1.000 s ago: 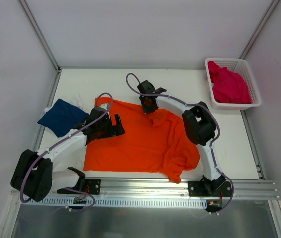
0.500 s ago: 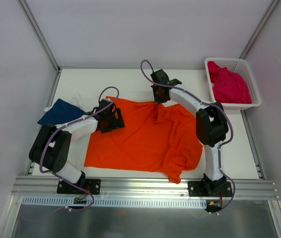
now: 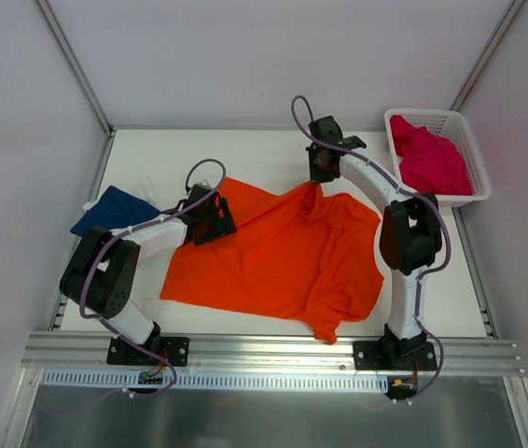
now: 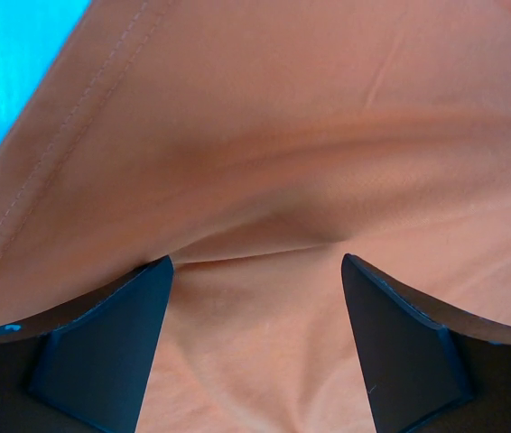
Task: Fold and stack the t-shirts
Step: Flatten out the tshirt
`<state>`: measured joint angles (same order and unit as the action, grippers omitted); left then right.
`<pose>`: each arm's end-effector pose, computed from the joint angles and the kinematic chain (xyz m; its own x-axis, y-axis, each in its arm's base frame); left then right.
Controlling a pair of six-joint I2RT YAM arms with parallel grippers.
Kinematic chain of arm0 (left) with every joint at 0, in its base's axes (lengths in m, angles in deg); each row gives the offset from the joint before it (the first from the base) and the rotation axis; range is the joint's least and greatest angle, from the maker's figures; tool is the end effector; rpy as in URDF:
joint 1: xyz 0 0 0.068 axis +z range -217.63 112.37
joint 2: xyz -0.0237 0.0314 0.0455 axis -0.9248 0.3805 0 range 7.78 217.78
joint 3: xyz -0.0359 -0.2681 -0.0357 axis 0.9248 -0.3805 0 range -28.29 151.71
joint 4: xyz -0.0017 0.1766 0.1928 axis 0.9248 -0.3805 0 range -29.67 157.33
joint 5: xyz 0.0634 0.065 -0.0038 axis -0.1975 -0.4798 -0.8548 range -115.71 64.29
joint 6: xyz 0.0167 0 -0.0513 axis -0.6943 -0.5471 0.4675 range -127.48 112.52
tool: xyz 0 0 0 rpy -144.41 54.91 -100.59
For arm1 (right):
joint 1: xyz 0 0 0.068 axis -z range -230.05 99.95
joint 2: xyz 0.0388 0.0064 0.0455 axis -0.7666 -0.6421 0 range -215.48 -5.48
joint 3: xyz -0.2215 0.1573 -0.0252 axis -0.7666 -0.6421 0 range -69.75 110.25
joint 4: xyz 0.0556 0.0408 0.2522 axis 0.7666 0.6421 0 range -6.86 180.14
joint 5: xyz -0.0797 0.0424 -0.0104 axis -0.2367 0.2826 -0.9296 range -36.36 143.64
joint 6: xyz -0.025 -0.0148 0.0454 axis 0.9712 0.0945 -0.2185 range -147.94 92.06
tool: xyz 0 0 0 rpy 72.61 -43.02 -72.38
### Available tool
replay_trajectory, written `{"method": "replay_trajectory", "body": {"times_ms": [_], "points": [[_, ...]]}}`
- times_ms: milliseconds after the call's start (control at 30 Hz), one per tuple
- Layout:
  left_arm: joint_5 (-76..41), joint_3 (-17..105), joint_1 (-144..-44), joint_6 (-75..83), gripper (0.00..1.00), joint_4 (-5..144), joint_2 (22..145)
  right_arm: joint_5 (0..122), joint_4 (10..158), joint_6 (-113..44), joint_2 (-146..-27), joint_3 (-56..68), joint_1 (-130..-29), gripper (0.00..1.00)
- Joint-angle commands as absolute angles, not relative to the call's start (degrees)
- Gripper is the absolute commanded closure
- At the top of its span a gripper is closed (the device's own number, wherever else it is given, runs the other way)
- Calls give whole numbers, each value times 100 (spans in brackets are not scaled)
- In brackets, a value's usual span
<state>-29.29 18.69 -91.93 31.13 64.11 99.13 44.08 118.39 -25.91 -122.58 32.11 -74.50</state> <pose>0.2900 -0.1286 0.1682 -0.7581 -0.3411 -0.5558 -0.1290 0.9139 -0.3850 0.4229 0.1858 0.2579 -0.6909 -0.3523 -0.6313 -0.3366 0.9296 -0.1504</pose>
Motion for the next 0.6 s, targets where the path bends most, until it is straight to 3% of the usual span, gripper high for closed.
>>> {"method": "replay_trajectory", "body": {"times_ms": [0, 567], "points": [[-3028, 1601, -9163, 3224, 22, 5907, 10297, 4327, 12040, -2424, -12334, 3685, -7248, 100], [-3081, 1276, -9163, 3277, 22, 5898, 10279, 4116, 12542, -2354, -12404, 4538, -6527, 99]]}}
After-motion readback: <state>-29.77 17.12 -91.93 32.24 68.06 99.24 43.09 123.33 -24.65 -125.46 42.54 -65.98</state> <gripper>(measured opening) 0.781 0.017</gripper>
